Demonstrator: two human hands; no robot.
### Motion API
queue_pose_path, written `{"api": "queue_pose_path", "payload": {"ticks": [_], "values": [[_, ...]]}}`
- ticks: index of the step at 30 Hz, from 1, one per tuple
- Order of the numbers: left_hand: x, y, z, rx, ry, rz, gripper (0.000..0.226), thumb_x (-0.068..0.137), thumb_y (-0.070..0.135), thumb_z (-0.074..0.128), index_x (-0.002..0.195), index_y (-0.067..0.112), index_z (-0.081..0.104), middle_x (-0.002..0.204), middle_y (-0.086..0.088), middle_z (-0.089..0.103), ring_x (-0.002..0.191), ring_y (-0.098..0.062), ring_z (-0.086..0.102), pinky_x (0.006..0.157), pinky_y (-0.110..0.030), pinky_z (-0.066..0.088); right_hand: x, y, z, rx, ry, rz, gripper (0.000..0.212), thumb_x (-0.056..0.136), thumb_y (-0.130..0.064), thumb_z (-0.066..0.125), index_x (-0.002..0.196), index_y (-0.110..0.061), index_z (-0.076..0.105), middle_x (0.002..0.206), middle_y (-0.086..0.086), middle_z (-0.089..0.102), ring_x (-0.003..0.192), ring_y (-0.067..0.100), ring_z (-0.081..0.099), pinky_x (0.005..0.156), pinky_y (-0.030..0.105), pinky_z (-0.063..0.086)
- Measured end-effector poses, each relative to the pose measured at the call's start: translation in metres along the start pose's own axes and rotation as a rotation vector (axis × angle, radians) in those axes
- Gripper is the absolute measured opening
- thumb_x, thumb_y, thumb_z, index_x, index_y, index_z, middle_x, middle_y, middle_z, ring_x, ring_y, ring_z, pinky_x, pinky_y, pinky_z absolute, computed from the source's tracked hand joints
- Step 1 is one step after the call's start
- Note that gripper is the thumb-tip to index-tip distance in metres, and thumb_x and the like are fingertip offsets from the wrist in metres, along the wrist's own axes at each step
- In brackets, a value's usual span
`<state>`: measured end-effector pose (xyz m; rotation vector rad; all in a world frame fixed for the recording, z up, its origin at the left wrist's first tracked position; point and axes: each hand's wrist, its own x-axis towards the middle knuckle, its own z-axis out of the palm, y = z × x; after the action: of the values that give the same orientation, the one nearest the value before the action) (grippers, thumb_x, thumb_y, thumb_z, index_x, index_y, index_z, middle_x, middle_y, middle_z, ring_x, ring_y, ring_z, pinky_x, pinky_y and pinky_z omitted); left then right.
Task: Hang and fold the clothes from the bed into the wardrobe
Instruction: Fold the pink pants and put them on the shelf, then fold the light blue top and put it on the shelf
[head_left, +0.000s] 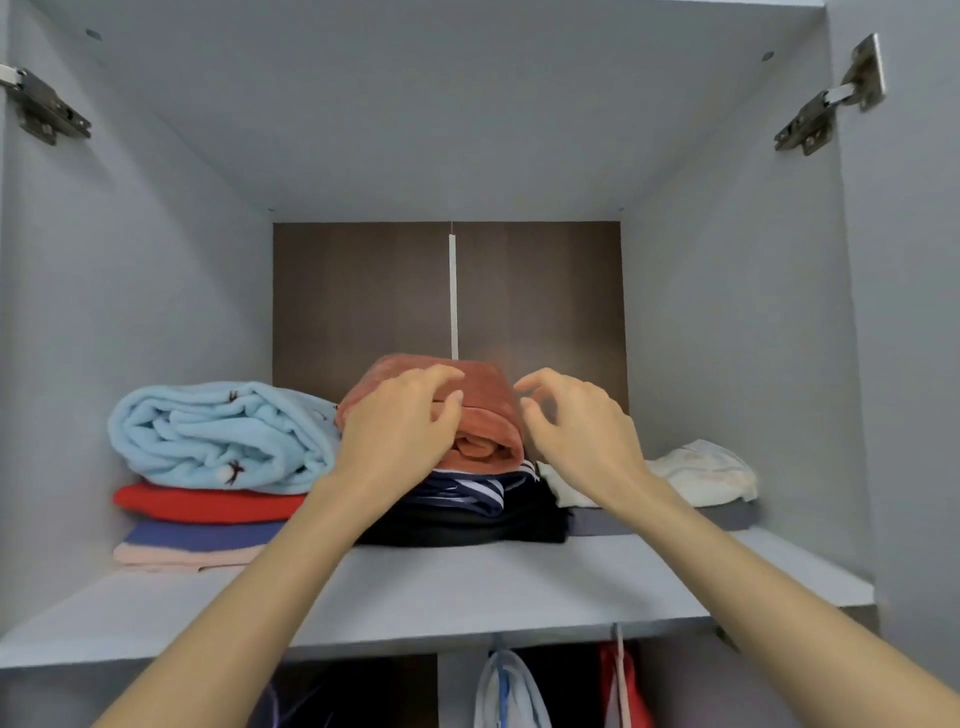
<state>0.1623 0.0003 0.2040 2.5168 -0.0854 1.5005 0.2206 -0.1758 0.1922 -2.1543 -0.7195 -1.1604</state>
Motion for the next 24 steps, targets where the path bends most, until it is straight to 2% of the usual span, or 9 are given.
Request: {"api": "queue_pose_path", "payload": {"ticks": [5,13,16,20,24], "values": [[-0.046,0.023,-0.025,-0.052,-0.058,-0.009,0.033,0.096,0.036,0.045,0.128,0.033,0.055,0.124,0.010,0.062,0.113,-0.012,0.057,0.088,-0.038,0.050,-0.042,-0.013,-0.026,0.005,-0.063,-0.023,0.021,0.095,-0.033,0.047,0.112,-0.036,0.060,0.097,-0.015,0.065,0.092,0.014,0.057,0.069,0.029,0.044],[-0.117,0.054,-0.078,-0.169,-0.070,-0.037,0.034,0.096,0.035,0.048,0.129,0.029,0.056,0.129,0.010,0.060,0.117,-0.011,0.054,0.093,-0.032,0.046,-0.118,-0.049,-0.080,0.047,-0.049,-0.037,0.020,0.095,-0.031,0.051,0.112,-0.032,0.061,0.100,-0.013,0.068,0.087,0.013,0.058,0.071,0.032,0.048],[-0.156,0.065,-0.097,-0.236,-0.120,-0.053,0.035,0.096,0.035,0.048,0.130,0.031,0.054,0.127,0.011,0.060,0.115,-0.010,0.054,0.086,-0.027,0.043,-0.161,-0.065,-0.098,0.048,-0.073,0.039,0.022,0.094,-0.032,0.051,0.114,-0.033,0.061,0.100,-0.017,0.066,0.085,0.008,0.058,0.066,0.029,0.045],[-0.206,0.073,-0.122,-0.336,-0.209,-0.062,0.037,0.097,0.035,0.048,0.133,0.031,0.051,0.131,0.011,0.058,0.116,-0.009,0.053,0.091,-0.027,0.041,-0.222,-0.086,-0.124,0.007,-0.125,0.133,0.023,0.095,-0.033,0.049,0.116,-0.035,0.059,0.101,-0.019,0.065,0.082,0.004,0.057,0.063,0.025,0.039],[-0.256,0.089,-0.144,-0.405,-0.284,-0.022,0.036,0.097,0.035,0.048,0.133,0.031,0.051,0.130,0.011,0.058,0.118,-0.008,0.053,0.089,-0.022,0.038,-0.289,-0.110,-0.161,-0.065,-0.157,0.249,0.024,0.095,-0.032,0.048,0.116,-0.036,0.058,0.101,-0.021,0.064,0.089,0.003,0.054,0.062,0.024,0.037]]}}
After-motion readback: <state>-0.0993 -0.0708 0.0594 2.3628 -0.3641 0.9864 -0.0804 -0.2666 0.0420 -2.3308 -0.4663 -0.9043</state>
